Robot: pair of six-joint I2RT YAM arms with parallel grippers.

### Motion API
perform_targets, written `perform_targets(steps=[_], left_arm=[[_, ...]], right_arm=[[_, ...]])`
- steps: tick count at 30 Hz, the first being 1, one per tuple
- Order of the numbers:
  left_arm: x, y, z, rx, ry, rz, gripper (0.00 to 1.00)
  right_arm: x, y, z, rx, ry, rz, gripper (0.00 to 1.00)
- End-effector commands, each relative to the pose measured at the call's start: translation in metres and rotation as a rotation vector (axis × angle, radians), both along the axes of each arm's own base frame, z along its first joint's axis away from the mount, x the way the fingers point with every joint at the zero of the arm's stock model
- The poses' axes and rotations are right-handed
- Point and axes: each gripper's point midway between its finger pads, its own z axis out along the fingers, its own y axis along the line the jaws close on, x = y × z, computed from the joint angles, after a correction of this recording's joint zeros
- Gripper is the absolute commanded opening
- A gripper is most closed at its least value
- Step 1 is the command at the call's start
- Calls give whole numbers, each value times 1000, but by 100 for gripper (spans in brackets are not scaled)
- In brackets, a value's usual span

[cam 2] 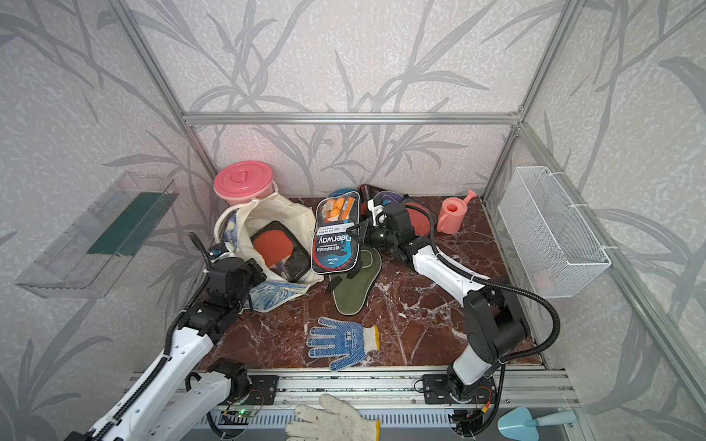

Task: Remove the ping pong set from the canvas bag
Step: Place the ping pong set at the ping pong set.

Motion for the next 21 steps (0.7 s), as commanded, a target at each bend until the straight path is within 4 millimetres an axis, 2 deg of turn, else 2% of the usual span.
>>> perform_targets(steps=[1, 15, 21], left_arm=[[2, 9, 11, -11, -40, 49, 0], [4, 14, 3, -29, -12, 79, 0], [5, 14, 0, -29, -4, 86, 0]], right_arm=[[-10, -6, 62, 119, -139, 29, 0], [-25, -71, 42, 117, -69, -69, 0], [-29, -92, 25, 126, -12, -107, 0]])
